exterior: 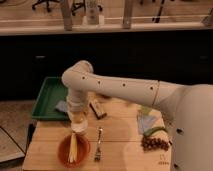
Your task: Place apple in paper cup
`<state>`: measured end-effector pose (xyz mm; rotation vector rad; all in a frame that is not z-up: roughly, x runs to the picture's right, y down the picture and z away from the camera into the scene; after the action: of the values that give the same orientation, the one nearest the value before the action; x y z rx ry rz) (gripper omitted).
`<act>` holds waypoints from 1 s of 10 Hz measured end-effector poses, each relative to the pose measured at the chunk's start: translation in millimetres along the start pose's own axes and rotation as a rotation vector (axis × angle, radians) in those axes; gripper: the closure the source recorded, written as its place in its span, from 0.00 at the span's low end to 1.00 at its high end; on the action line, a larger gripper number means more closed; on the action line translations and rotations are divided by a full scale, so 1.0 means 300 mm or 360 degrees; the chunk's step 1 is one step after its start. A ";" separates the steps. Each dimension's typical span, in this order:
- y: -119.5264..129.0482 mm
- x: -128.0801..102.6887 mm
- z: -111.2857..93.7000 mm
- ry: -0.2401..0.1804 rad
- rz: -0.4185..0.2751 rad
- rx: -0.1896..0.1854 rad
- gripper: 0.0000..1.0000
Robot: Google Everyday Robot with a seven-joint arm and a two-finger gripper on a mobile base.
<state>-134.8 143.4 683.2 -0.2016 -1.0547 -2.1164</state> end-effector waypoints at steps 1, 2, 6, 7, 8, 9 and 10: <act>-0.003 -0.003 0.001 -0.0002 0.0000 0.0002 0.28; -0.005 -0.005 0.000 -0.0004 0.0006 0.0004 0.21; 0.007 -0.004 0.000 -0.0022 0.0030 0.0001 0.20; 0.009 -0.003 0.000 -0.0023 0.0030 0.0002 0.20; 0.016 -0.002 -0.003 -0.0022 0.0032 0.0003 0.20; 0.023 -0.001 -0.003 -0.0025 0.0032 0.0008 0.20; 0.025 0.001 -0.003 -0.0028 0.0031 0.0010 0.20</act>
<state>-129.7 139.7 687.5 -0.2272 -1.0657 -2.0972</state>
